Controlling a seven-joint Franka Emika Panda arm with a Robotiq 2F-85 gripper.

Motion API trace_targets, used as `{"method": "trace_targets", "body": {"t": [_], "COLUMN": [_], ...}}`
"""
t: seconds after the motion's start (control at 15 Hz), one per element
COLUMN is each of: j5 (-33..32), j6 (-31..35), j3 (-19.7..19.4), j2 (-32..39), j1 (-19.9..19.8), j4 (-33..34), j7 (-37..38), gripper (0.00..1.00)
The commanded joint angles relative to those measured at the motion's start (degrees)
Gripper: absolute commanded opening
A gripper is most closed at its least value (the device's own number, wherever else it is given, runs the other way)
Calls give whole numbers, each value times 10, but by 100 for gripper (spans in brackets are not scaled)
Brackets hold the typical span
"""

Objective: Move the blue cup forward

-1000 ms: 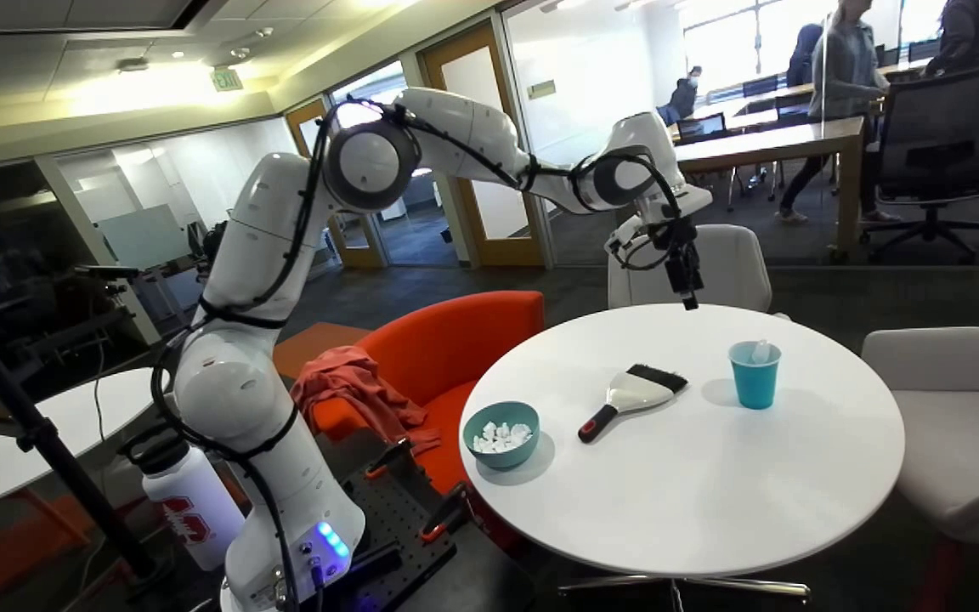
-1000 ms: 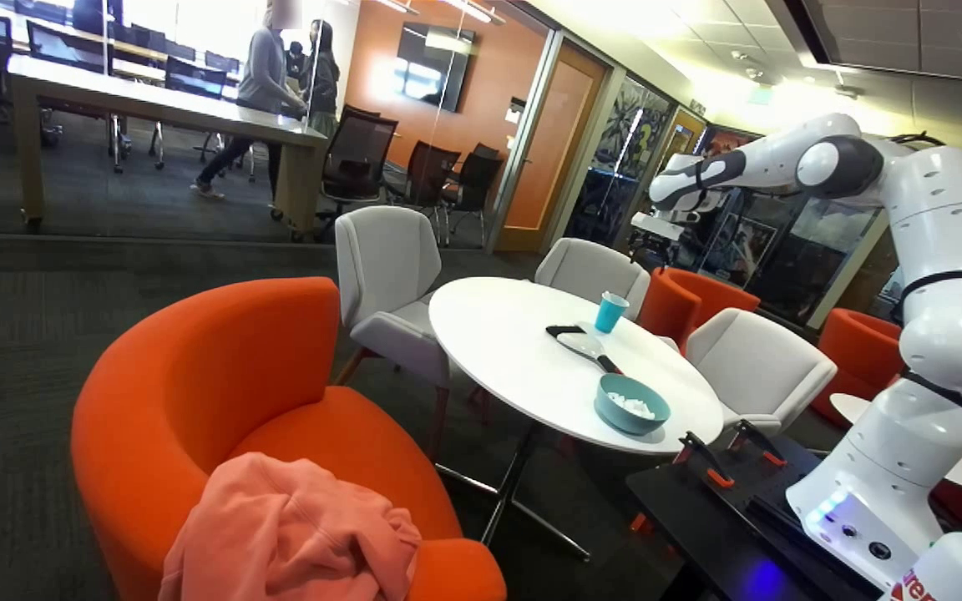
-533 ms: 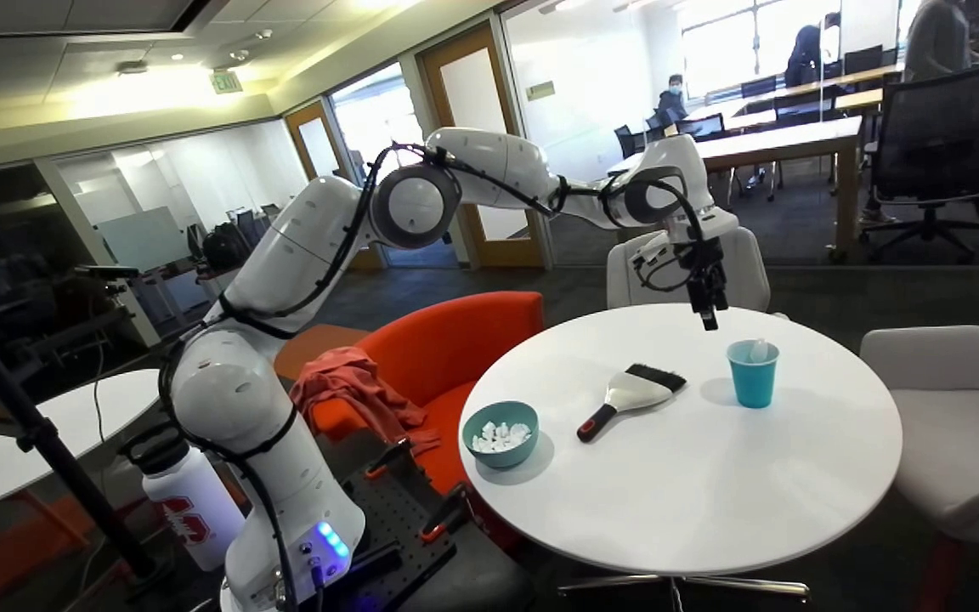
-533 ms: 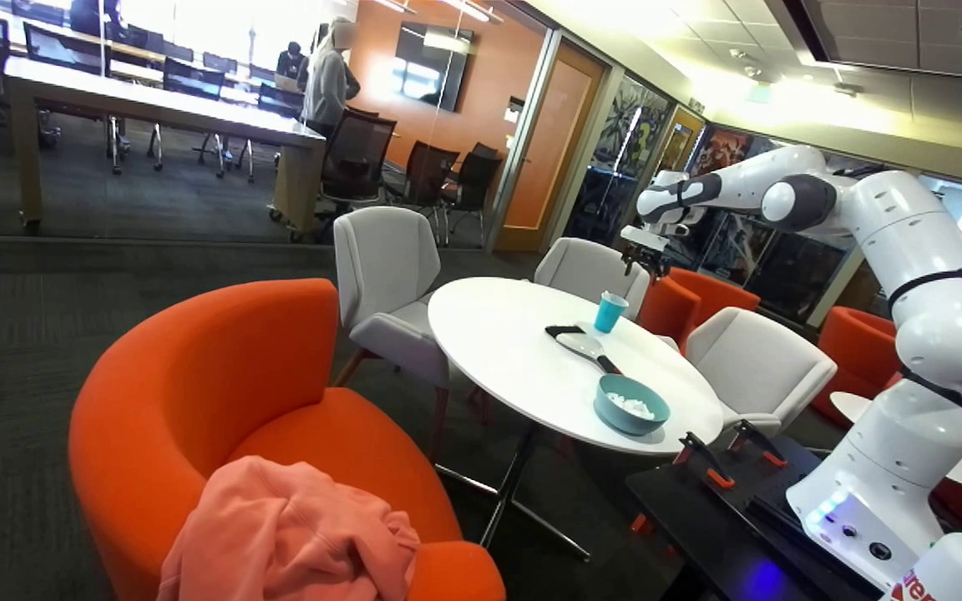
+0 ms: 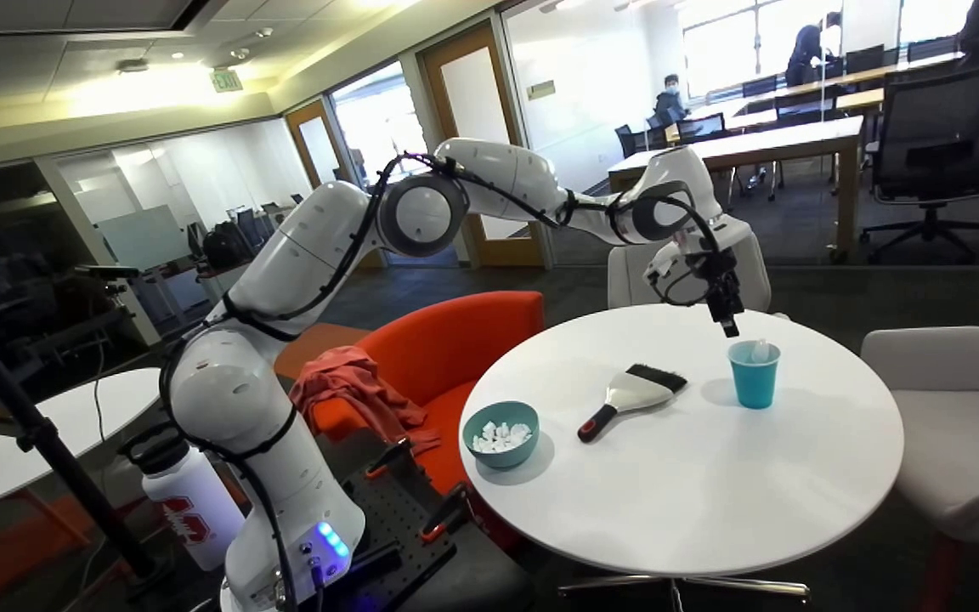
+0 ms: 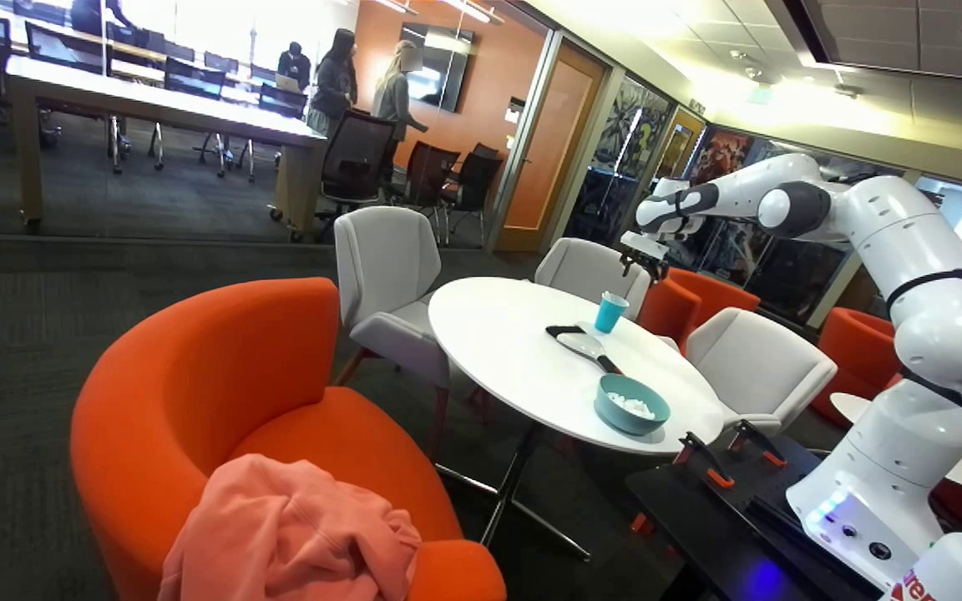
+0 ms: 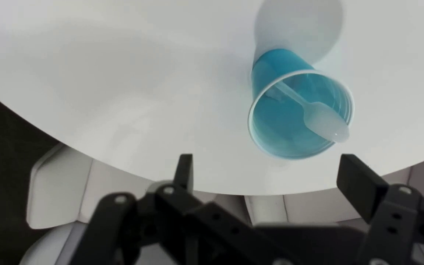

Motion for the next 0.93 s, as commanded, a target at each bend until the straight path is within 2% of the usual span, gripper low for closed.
{"method": "trace_targets", "body": {"t": [0.0, 0.13, 0.33, 0.53, 0.87], "j5": [-4, 3, 11, 10, 2], "j6": [106, 151, 174, 170, 161], "j3": [6, 17, 44, 59, 55], "j2": [14, 23, 28, 30, 29], "j1": [-13, -24, -43, -54, -54], "j4": [-31, -45, -61, -67, -80], "j7": [-39, -65, -108, -128, -121], "gripper": [100, 100, 100, 100, 100]}}
